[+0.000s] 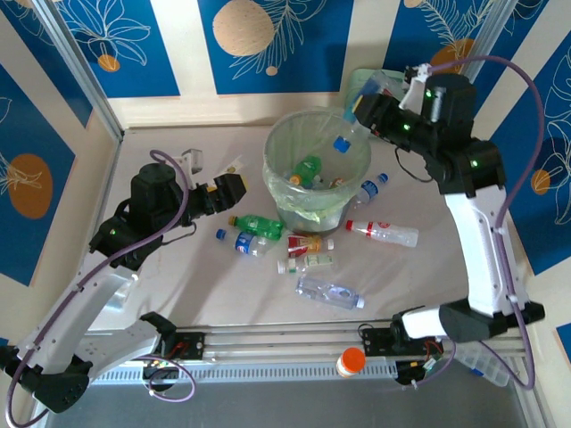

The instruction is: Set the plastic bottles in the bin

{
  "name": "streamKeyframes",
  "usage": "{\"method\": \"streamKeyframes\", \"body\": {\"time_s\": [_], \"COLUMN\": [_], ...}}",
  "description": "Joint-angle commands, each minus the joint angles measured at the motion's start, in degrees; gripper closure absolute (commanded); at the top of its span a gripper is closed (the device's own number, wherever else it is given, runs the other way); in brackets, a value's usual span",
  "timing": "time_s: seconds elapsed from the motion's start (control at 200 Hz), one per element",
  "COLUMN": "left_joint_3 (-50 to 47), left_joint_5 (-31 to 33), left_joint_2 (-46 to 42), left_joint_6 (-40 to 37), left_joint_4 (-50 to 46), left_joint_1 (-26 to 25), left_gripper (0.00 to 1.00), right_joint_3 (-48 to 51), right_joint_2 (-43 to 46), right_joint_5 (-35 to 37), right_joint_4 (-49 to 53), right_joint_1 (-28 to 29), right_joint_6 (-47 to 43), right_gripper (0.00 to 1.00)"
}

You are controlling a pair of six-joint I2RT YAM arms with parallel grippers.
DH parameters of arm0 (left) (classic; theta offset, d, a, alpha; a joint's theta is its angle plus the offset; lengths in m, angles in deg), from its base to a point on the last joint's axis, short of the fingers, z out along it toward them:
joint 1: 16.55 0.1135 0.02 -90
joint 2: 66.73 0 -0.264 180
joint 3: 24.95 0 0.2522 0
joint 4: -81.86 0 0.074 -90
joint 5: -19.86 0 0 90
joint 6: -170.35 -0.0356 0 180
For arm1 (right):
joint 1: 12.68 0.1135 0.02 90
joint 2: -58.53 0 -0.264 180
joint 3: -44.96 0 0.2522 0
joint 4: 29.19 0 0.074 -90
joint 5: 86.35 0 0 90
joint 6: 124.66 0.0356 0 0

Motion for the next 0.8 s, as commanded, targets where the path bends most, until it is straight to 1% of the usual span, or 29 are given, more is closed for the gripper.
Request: {"method": "streamKeyframes", "body": {"time_s": [0.0,0.05,0.115,0.175,0.25,0.325,0.38,0.465,0.555,0.635,0.73,0.795], "left_joint_3": [1.4,1.3,1.2,1.1,1.0,0.6,0.5,0.5,0.5,0.3,-0.3,-0.4], "left_joint_5": [1.7,2.0,2.5,2.8,3.2,3.6,3.8,4.2,5.0,6.1,6.8,7.1], "left_joint_2": [-0.2,-0.3,-0.3,-0.2,-0.3,-0.6,-0.7,-0.8,-0.9,-1.2,-1.4,-1.3], "left_joint_6": [-1.7,-1.9,-2.1,-2.3,-2.5,-2.6,-2.8,-3.3,-3.7,-3.8,-3.6,-3.4], "left_joint_4": [-0.9,-1.1,-1.7,-2.3,-2.9,-3.2,-3.4,-4.2,-5.2,-6.0,-6.7,-7.1], "left_joint_1": [0.0,0.0,0.1,0.1,0.1,0.1,0.1,0.2,0.2,0.2,0.4,0.6], "left_gripper": [0.04,0.04,0.04,0.04,0.04,0.04,0.04,0.04,0.04,0.04,0.04,0.04], "right_joint_3": [-6.0,-8.3,-10.6,-13.6,-16.1,-17.6,-17.3,-14.9,-12.2,-9.3,-7.8,-7.3], "right_joint_2": [-5.4,-8.5,-12.0,-15.3,-18.6,-21.2,-22.4,-22.8,-23.3,-23.5,-24.5,-25.5], "right_joint_5": [2.5,3.5,2.1,2.6,1.5,1.9,1.7,3.3,10.2,12.7,12.1,10.3], "right_joint_4": [3.4,5.9,7.8,10.9,13.5,16.3,17.9,19.6,21.7,21.8,22.2,22.3], "right_joint_1": [0.6,1.4,2.0,3.1,4.8,6.6,7.6,9.1,12.0,13.1,13.1,13.1], "right_joint_6": [-5.6,-7.2,-9.0,-9.7,-11.0,-12.6,-12.7,-12.4,-14.7,-15.3,-14.1,-12.8], "right_gripper": [0.61,0.61,0.61,0.61,0.61,0.61,0.61,0.61,0.6,0.57,0.56,0.55]}}
